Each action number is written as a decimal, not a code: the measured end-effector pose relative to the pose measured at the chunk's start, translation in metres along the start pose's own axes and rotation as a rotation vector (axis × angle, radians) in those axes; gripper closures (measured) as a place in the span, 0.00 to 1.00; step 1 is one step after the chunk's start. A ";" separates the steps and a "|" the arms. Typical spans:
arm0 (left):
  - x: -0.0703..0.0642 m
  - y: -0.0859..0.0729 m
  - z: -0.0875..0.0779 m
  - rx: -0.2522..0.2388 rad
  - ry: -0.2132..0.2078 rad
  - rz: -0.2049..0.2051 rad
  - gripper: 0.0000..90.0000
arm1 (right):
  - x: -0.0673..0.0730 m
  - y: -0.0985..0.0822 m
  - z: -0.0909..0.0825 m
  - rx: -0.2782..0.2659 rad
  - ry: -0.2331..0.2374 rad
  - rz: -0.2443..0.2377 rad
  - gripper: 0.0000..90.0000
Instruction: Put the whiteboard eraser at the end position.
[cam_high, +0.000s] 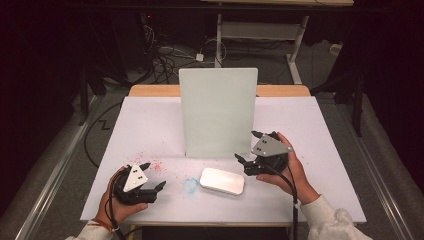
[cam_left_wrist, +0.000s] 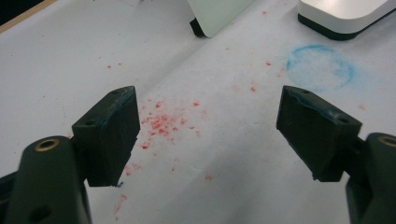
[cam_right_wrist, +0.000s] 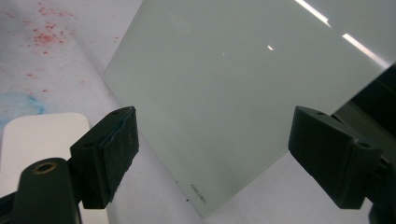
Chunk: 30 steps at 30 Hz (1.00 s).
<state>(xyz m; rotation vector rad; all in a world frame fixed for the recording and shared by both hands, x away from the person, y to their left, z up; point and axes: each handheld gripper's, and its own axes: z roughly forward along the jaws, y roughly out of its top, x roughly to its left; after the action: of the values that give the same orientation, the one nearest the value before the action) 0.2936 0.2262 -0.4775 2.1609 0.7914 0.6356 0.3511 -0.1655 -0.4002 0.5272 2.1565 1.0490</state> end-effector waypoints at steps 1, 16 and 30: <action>0.000 0.000 0.000 0.000 0.000 -0.001 0.23 | -0.001 -0.001 -0.001 -0.006 -0.008 0.000 0.19; 0.001 0.000 -0.001 -0.007 0.010 0.011 0.23 | -0.019 -0.017 -0.020 -0.013 -0.070 0.050 0.19; 0.001 0.000 -0.001 -0.005 0.014 -0.008 0.23 | -0.026 -0.041 -0.041 -0.030 -0.111 0.102 0.19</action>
<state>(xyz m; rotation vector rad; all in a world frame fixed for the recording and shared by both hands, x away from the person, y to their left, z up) 0.2934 0.2276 -0.4765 2.1501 0.8046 0.6491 0.3371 -0.2273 -0.4041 0.6717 2.0319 1.0792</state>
